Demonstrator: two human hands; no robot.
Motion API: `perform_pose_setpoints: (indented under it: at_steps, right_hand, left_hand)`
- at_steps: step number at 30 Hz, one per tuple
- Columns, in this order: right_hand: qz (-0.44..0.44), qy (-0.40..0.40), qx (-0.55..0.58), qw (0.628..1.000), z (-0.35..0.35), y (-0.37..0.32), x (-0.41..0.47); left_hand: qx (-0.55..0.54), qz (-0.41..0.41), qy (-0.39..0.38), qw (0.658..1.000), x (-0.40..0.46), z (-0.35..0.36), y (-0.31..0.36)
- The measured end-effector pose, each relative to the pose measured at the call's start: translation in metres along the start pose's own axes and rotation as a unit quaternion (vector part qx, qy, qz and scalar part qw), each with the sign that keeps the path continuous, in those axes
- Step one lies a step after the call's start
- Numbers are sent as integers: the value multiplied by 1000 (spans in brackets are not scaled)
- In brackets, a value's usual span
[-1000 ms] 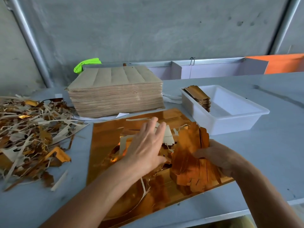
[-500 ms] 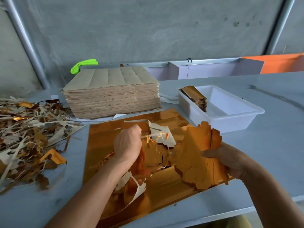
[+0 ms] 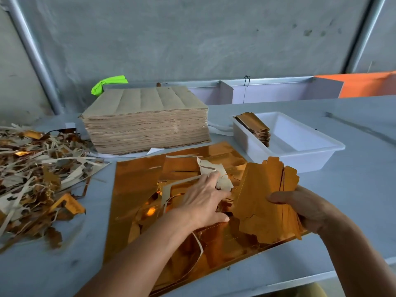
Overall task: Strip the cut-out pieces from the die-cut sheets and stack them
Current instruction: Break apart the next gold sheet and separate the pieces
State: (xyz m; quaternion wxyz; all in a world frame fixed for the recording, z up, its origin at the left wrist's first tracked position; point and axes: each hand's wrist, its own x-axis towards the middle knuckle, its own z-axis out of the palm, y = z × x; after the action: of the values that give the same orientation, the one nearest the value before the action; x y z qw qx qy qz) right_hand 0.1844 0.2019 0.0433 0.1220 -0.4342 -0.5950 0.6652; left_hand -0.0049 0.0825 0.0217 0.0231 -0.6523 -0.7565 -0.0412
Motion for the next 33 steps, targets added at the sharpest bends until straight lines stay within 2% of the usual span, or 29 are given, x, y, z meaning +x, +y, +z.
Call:
perform_pose_setpoints:
  at_steps: [5,10,12,16,20,22,25,27,30,33]
  right_hand:
    - [-15,15,-18,1000,-18,6,-8]
    - [-13,52,12,999,-32,12,-9]
    - [-11,59,22,998,-29,12,-8]
    - [-12,67,41,997,-13,9,-3]
    - [-17,75,42,996,14,0,5]
    - [-19,74,49,996,28,-7,10]
    - [-47,64,48,996,56,-18,11]
    - [-72,62,60,994,74,-22,13]
    - [-96,61,97,989,95,-20,16]
    - [-113,73,137,981,101,-13,20]
  left_hand:
    - [3,-19,-26,999,6,3,-5]
    - [-23,-27,57,998,-2,-1,-22]
    - [-60,-65,99,991,-4,-5,-31]
    - [-134,-177,208,953,-2,-22,-54]
    - [-306,-205,274,888,-6,-35,-66]
    - [-342,-196,282,874,-11,-32,-60]
    - [-365,-176,276,871,-17,-24,-41]
    - [-334,-141,283,888,-19,-16,-27]
    - [-263,-45,281,922,-23,-3,-12]
    - [-191,23,278,941,-26,0,-5]
